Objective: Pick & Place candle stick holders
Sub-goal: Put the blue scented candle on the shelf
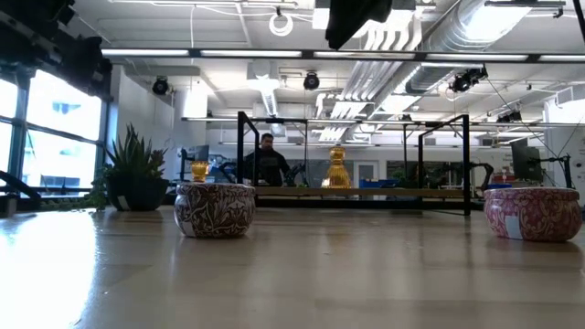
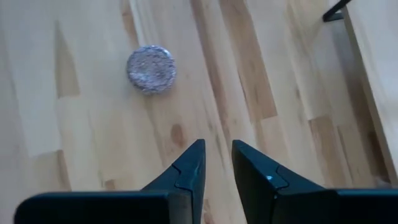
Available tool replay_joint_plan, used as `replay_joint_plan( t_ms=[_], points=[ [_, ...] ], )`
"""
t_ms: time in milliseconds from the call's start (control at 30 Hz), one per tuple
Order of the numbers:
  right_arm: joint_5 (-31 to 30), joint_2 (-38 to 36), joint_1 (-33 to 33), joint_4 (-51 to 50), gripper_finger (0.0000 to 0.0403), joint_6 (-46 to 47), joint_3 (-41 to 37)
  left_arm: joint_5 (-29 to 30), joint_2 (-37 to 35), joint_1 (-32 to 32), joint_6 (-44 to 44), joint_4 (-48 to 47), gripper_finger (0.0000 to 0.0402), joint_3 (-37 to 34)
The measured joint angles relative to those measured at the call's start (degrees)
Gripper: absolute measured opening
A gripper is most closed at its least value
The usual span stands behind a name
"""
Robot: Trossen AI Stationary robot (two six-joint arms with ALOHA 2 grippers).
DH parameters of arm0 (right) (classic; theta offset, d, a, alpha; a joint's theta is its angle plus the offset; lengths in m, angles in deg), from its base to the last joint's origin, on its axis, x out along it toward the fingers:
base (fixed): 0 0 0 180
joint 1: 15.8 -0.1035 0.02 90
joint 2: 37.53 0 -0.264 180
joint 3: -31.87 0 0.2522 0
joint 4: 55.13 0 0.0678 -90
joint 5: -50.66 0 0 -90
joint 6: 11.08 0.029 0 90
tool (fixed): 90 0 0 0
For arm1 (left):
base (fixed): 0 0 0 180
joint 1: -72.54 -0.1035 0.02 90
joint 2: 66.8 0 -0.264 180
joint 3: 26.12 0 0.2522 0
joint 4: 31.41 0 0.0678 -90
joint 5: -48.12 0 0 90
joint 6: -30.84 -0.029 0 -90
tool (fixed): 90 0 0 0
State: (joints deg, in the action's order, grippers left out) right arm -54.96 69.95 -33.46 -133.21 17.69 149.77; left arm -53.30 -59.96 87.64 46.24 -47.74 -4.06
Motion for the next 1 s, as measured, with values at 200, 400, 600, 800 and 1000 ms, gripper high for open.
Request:
replay_joint_plan(
  t_ms=[200, 400, 600, 800, 1000],
  points=[
    [-3.0, 0.0, -4.0, 0.0, 0.0074, 1.4, 0.0, -1.0, 15.5, 4.7, 0.0, -14.3, 0.0321, 16.9],
    [-6.5, 0.0, -8.1, 0.0, 0.0074, 1.3, 0.0, 5.3, 37.8, 15.5, 3.9, -42.4, 0.0321, 39.0],
    [-9.7, 0.0, -10.8, 0.5, 0.0074, 1.4, 0.0, 7.2, 59.0, 25.5, 19.9, -56.5, 0.0321, 54.7],
    [-11.2, 0.0, -11.4, 0.9, 0.0074, 0.9, 0.0, 8.3, 70.3, 32.4, 45.2, -58.3, 0.0321, 63.2],
    [-11.3, 0.0, -11.4, 0.9, 0.0074, -1.9, 0.0, 13.1, 74.4, 41.2, 75.5, -56.9, 0.0321, 64.3]
  ],
)
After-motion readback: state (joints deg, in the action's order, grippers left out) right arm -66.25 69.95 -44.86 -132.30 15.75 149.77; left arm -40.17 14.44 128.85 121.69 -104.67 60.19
